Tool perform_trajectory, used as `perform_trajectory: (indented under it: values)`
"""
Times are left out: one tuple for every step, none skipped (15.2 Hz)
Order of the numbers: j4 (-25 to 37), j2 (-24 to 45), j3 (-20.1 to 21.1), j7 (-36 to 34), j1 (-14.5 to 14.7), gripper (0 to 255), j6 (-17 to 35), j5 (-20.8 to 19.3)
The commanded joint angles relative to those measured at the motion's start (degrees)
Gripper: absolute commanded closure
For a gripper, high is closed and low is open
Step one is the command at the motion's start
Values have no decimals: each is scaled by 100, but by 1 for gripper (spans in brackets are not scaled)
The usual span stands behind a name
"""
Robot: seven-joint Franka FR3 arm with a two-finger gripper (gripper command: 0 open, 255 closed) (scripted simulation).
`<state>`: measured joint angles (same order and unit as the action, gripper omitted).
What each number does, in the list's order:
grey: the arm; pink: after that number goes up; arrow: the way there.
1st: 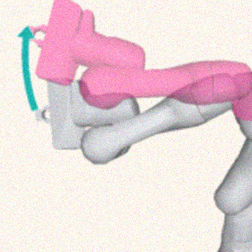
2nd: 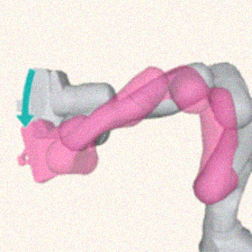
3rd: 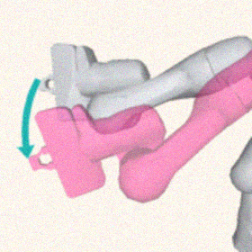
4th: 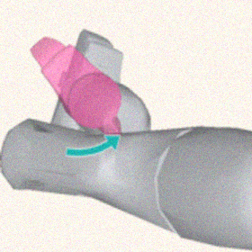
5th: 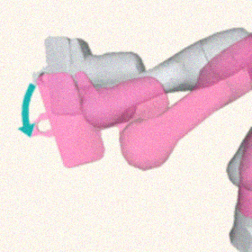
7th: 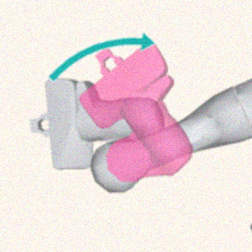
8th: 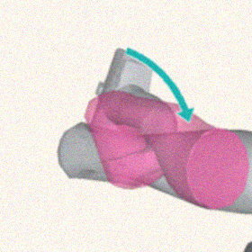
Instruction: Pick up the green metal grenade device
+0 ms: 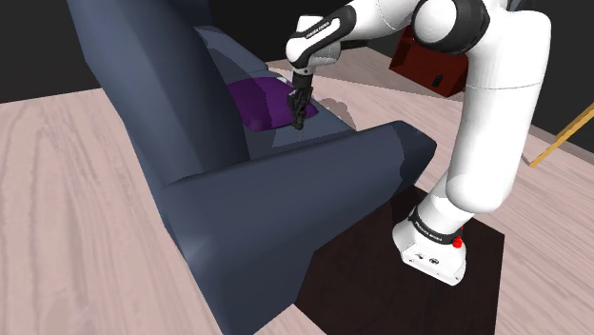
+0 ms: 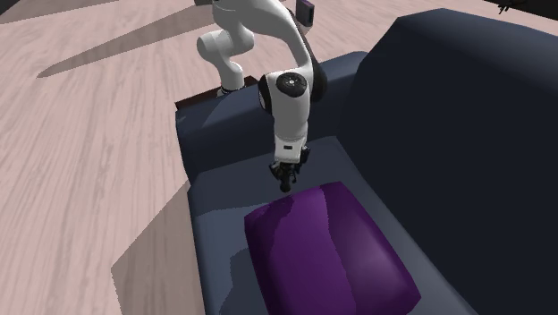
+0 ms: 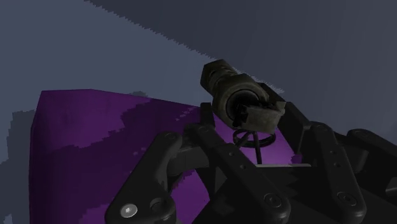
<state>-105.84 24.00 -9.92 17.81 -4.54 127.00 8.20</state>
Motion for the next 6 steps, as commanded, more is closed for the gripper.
perform_trajectory:
  values:
    - [34,-84,-11,-21,9,255,-119,-24]
    - [55,-126,-16,-31,12,255,-181,-36]
    - [77,-167,-21,-40,16,255,-243,-48]
    - [100,-207,-26,-50,19,255,-305,-60]
    - [103,-213,-27,-51,19,255,-314,-62]
    - [104,-213,-27,-51,19,255,-314,-62]
